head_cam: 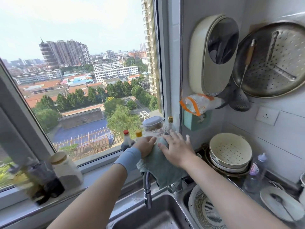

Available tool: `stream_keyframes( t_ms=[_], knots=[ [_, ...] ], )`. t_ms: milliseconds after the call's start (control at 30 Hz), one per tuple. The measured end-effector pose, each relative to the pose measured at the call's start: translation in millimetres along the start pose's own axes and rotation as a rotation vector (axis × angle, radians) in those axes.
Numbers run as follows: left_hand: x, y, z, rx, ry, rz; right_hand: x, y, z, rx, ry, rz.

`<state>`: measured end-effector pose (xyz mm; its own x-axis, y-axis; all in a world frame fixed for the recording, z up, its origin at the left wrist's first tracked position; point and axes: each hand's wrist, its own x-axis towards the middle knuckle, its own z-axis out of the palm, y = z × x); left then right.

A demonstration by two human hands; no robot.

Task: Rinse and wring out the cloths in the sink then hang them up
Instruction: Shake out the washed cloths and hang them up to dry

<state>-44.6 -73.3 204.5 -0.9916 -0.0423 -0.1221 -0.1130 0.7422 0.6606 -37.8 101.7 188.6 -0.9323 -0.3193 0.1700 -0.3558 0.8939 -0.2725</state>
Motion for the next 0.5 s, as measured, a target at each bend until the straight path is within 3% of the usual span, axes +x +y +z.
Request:
stream_keyframes(
  t_ms=[100,200,300,500],
  knots=[
    [-13,-22,-18,-0.008,0.014,0.036,3,-23,-11,-0.041,0.162,-0.048],
    [-30,-50,-41,0.008,0.055,0.047,4,-61,-14,0.093,0.209,-0.156],
    [-48,-88,-64,0.061,0.091,0.027,11,-111,-4,0.24,0.092,-0.23],
    [-89,-199,-93,0.098,0.087,-0.132,17,-201,66,0.365,-0.306,-0.281]
  ],
)
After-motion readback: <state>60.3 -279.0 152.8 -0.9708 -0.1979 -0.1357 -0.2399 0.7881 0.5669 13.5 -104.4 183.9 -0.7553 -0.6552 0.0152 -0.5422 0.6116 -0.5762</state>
